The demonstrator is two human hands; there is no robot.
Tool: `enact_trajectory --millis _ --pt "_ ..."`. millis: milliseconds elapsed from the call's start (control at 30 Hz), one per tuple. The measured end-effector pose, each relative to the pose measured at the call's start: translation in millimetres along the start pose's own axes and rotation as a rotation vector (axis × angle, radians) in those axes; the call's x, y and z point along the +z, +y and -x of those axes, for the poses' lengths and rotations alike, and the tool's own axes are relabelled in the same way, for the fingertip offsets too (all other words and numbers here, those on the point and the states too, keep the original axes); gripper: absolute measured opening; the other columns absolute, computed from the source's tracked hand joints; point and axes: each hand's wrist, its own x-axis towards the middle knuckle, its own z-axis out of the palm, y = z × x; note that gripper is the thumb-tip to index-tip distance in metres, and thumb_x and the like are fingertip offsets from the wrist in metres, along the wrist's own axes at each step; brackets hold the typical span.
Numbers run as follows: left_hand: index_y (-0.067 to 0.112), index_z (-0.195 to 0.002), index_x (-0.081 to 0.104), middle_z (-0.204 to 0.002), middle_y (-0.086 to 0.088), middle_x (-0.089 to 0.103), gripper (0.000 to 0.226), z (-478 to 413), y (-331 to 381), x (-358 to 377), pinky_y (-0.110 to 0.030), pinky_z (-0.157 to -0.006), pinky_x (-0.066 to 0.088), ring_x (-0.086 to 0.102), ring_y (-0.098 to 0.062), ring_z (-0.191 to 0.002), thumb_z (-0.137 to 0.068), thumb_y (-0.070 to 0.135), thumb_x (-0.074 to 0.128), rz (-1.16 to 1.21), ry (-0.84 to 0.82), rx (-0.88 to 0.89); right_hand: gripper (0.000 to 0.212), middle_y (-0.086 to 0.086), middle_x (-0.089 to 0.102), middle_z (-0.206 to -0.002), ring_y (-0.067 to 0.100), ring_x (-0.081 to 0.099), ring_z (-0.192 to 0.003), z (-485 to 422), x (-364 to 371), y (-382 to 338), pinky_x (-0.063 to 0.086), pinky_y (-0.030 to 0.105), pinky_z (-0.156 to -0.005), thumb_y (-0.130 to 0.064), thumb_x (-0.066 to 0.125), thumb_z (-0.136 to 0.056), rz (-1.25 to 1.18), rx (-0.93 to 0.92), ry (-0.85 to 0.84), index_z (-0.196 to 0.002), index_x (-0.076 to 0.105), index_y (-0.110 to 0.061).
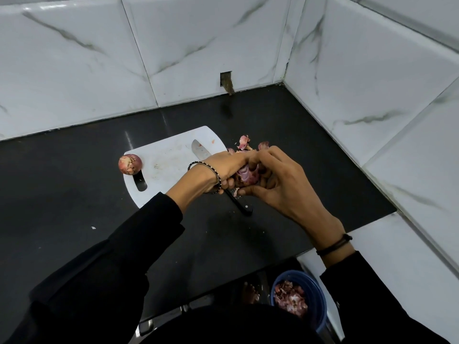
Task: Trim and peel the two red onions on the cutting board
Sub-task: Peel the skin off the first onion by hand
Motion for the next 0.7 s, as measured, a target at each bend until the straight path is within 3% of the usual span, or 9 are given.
enact_trajectory --millis 100,200,300,400,600,700 --pt "0.014 -0.067 0.054 -0.042 0.001 0.041 0.056 -2.6 -0.8 -1.8 -0.013 -0.036 0.027 0.029 -0.008 -0.031 -0.091 0.063 0.045 0.001 -0.003 0.016 0.033 0.002 0.052 -0.096 0.008 0.043 -0.081 0.6 1.5 -0.1 0.036 0.006 -0.072 -0.030 0.086 -0.075 0.012 -0.030 -0.010 -0.092 0.063 -0.013" --pt "0.015 -0.065 0.052 -0.041 0.002 0.039 0.056 -5.7 -0.8 -1.5 -0.013 -0.035 0.026 0.028 -0.008 -0.031 -0.093 0.062 0.044 0.009 -0.023 0.035 0.032 0.004 0.052 -0.095 0.010 0.044 -0.081 2.8 3.5 2.1 0.038 0.008 -0.071 -0.034 0.080 -0.078 -0.005 -0.014 -0.008 -0.083 0.060 -0.010" --pt "0.015 -0.062 0.051 -0.045 0.001 0.041 0.059 -12.5 -2.2 0.4 -0.013 -0.035 0.029 0.029 -0.007 -0.029 -0.092 0.065 0.042 0.035 -0.039 0.027 0.033 0.000 0.053 -0.098 0.009 0.045 -0.082 2.6 2.7 4.9 0.041 0.009 -0.072 -0.033 0.081 -0.078 -0.030 0.002 0.003 -0.090 0.058 -0.012" --pt "0.013 -0.066 0.053 -0.046 0.000 0.045 0.056 -22.5 -1.3 5.0 -0.016 -0.039 0.034 0.031 -0.010 -0.032 -0.091 0.062 0.042 0.095 -0.077 0.031 0.040 -0.006 0.058 -0.092 0.010 0.056 -0.078 0.4 -0.8 7.6 0.049 0.015 -0.066 -0.028 0.087 -0.075 -0.154 0.143 0.049 -0.093 0.056 -0.010" --pt "0.009 -0.066 0.063 -0.048 -0.003 0.051 0.067 -43.0 4.0 16.0 -0.023 -0.046 0.047 0.041 -0.014 -0.034 -0.088 0.068 0.043 0.233 -0.043 0.054 0.041 -0.001 0.067 -0.095 0.009 0.070 -0.080 1.8 -9.1 24.4 0.059 0.023 -0.069 -0.032 0.084 -0.077 -0.318 0.302 0.136 -0.102 0.059 -0.011" --pt "-0.001 -0.082 0.070 -0.046 -0.003 0.053 0.076 -53.6 9.2 20.0 -0.023 -0.043 0.047 0.047 -0.013 -0.033 -0.090 0.070 0.043 0.278 0.008 0.066 0.033 -0.002 0.070 -0.098 0.006 0.071 -0.084 1.6 -12.4 32.8 0.060 0.024 -0.074 -0.026 0.081 -0.083 -0.363 0.369 0.145 -0.106 0.063 -0.009"
